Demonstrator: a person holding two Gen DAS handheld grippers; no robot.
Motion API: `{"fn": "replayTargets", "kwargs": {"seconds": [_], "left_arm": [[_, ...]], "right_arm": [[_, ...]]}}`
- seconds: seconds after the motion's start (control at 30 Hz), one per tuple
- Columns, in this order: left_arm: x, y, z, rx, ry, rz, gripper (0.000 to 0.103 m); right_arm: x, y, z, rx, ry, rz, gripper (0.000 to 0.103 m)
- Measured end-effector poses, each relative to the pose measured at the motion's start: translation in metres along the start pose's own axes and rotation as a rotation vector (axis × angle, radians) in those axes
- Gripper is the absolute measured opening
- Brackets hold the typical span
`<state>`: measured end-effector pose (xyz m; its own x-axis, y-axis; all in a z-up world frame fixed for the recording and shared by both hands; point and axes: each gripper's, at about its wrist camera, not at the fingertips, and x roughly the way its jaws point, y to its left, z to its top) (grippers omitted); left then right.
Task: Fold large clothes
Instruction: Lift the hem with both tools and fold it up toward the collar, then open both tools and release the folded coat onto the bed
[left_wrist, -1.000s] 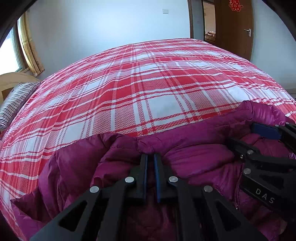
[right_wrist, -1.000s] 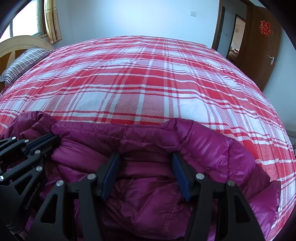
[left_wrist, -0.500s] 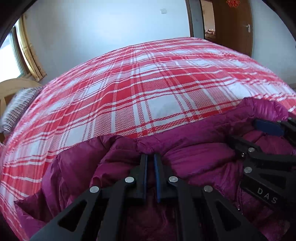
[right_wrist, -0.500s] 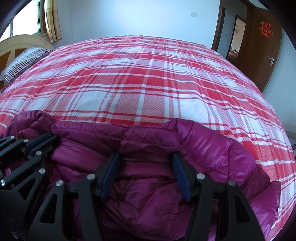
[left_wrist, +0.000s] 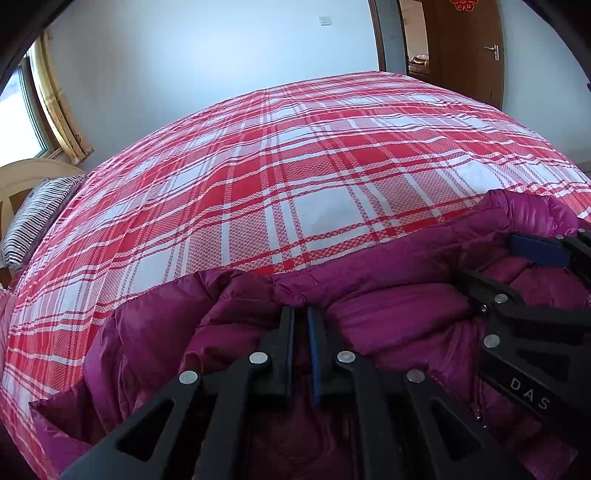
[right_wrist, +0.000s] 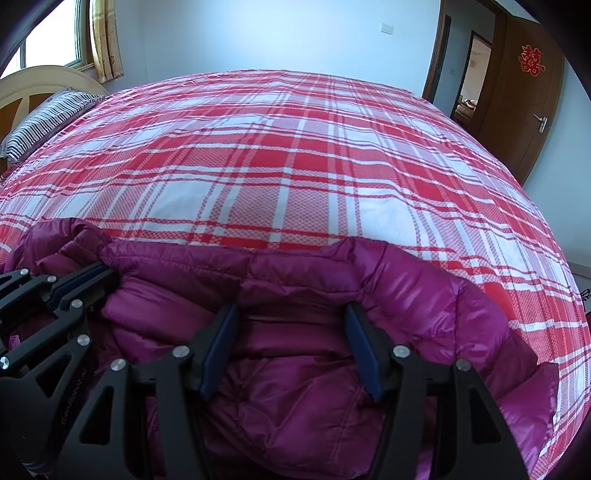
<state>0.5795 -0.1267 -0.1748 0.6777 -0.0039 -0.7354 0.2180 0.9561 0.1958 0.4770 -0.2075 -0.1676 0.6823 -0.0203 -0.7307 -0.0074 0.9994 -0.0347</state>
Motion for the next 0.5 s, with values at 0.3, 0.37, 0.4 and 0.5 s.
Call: {"fn": "replayTargets", "kwargs": {"seconds": [0.3,0.37,0.4,0.5], "left_arm": [[0.0,-0.004,0.0,0.018,-0.002,0.021,0.008],[0.0,-0.01,0.001,0.05,-0.001,0.057,0.008],[-0.001,-0.016,0.001,0.078,-0.001,0.086,0.008],[-0.001,-0.03,0.001,0.165,0.001,0.167,0.008]], "right_arm": [[0.0,0.0,0.0,0.004,-0.001,0.004,0.063],[0.0,0.0,0.001,0.005,0.0,0.007,0.063],[0.0,0.0,0.001,0.003,0.0,0.005,0.063],[-0.001,0.001,0.001,-0.003,0.001,-0.003,0.063]]}}
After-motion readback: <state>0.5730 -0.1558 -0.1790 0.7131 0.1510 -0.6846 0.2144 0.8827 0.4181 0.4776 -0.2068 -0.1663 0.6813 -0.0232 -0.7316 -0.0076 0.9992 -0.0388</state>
